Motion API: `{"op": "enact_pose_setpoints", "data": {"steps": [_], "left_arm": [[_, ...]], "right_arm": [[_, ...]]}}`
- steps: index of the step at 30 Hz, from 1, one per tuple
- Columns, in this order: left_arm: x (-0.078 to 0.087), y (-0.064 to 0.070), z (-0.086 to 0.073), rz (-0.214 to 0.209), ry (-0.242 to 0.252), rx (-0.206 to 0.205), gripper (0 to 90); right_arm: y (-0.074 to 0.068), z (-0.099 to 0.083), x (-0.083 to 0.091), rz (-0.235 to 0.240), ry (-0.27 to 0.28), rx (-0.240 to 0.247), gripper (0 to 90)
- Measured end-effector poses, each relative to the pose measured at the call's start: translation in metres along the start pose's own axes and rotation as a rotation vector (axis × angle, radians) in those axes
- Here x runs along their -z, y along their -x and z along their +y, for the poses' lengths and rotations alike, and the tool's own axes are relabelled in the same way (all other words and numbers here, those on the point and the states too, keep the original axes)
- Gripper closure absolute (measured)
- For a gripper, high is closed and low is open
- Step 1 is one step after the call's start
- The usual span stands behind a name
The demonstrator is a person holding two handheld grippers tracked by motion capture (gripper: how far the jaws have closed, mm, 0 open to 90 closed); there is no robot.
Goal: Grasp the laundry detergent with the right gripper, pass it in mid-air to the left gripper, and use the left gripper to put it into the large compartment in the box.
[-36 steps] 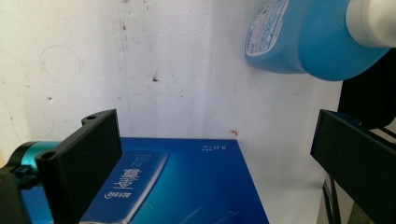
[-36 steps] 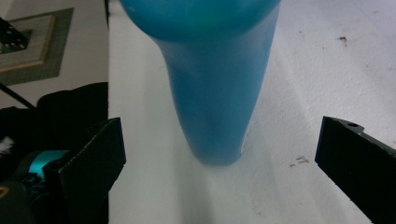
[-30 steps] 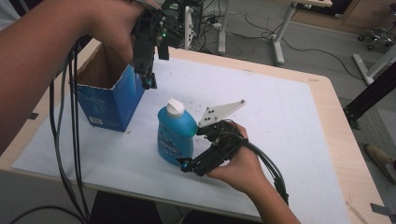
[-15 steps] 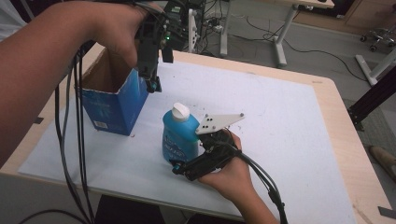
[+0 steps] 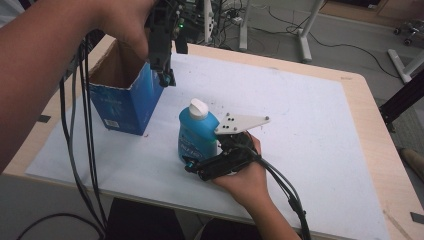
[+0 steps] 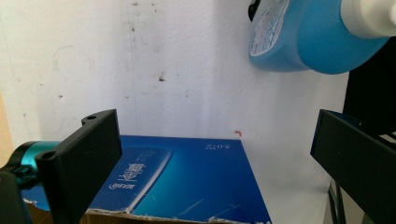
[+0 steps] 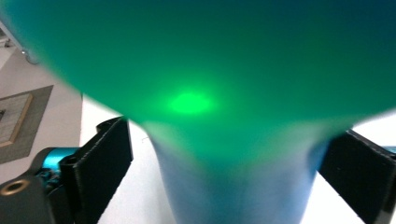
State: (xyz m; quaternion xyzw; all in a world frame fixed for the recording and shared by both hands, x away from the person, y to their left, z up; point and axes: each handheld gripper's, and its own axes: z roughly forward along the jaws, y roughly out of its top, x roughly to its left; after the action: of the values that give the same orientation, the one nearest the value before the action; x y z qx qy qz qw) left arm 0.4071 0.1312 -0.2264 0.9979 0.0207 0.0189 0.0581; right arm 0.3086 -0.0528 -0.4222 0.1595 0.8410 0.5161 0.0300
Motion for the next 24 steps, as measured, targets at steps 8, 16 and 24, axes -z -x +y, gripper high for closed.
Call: {"op": "enact_pose_setpoints", "data": {"steps": [8,16,24], "left_arm": [[-0.0034,0.0001,0.0011,-0.006,-0.002,-0.008,1.8],[-0.0042,-0.0004,0.0006,-0.008,-0.006,-0.004,1.8],[-0.005,-0.0008,0.0013,-0.011,-0.013,-0.004,1.8]], "right_arm": [[-0.0001,-0.0018,-0.0002,-0.024,0.023,0.007,15.7],[0.0013,-0.0026,-0.0013,-0.029,0.031,0.008,19.2],[0.0014,-0.0032,-0.0019,-0.033,0.044,0.012,26.6]]}}
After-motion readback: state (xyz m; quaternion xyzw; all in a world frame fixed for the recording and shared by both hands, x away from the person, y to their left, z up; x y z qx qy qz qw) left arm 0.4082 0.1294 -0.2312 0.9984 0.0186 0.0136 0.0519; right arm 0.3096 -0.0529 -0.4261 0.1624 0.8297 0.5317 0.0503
